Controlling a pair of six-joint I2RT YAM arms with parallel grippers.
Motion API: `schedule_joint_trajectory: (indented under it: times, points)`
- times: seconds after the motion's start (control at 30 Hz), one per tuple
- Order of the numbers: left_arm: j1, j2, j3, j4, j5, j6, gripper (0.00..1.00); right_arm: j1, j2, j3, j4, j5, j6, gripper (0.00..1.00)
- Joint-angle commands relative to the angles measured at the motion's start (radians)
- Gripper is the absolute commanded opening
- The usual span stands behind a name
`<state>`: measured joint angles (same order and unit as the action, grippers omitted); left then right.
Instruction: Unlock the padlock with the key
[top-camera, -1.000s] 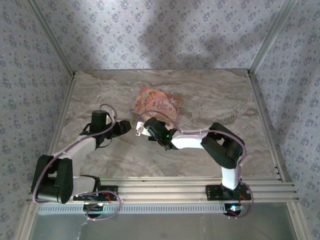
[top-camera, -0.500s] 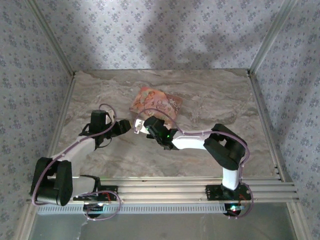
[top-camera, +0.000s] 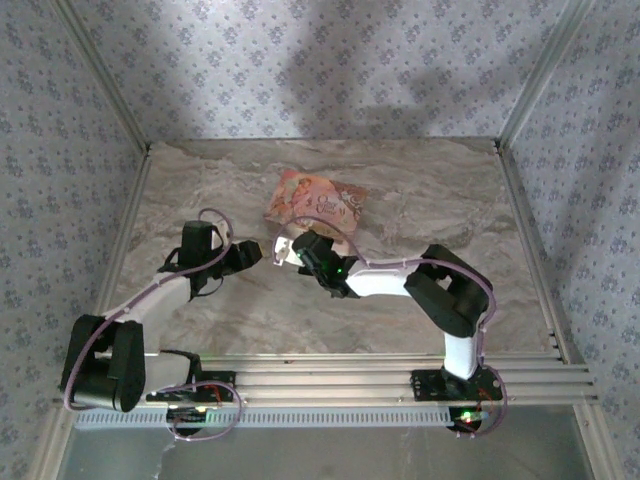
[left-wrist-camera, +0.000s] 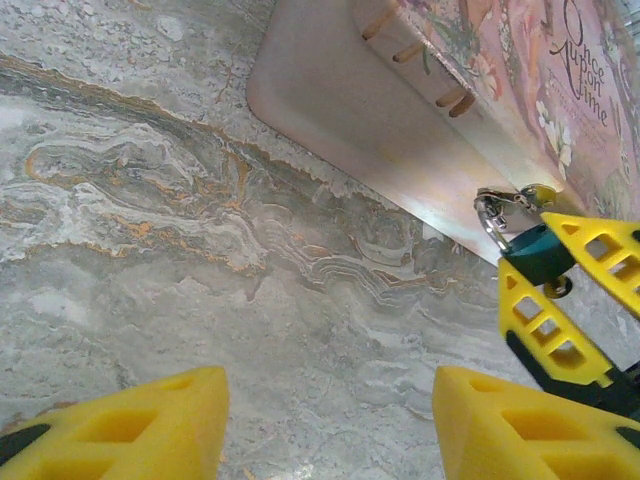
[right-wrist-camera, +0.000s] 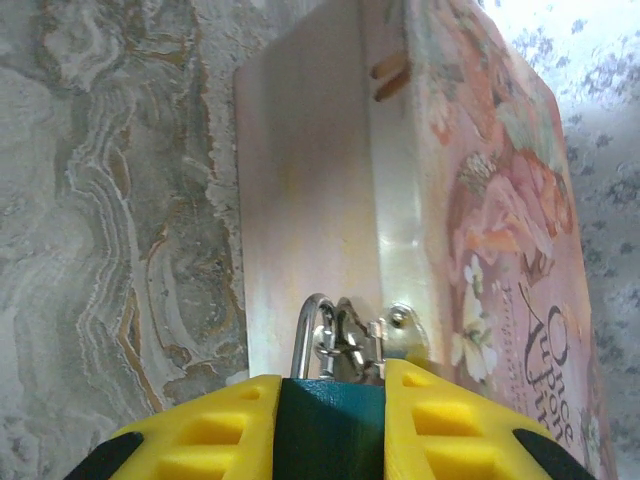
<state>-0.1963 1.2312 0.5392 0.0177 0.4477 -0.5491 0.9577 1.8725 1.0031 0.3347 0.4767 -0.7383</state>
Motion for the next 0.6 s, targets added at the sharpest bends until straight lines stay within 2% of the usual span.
schedule_joint_trajectory:
  times: [0.0,0.2,0.47,0.57]
  points:
    - [0.005,-0.016,-0.005,-0.018,-0.006,0.021,0.56,0.009,0.041,-0.047,0.156,0.022,-0.141,0.00]
    - [0.005,-0.020,-0.008,-0.030,-0.015,0.031,0.56,0.052,0.080,-0.102,0.348,0.038,-0.350,0.00]
    - [0.005,-0.005,0.001,-0.030,-0.015,0.035,0.56,0.037,0.062,-0.007,0.388,0.008,-0.369,0.00]
    - [0.005,-0.003,-0.001,-0.029,-0.021,0.037,0.56,0.007,0.050,0.037,0.277,-0.026,-0.254,0.00]
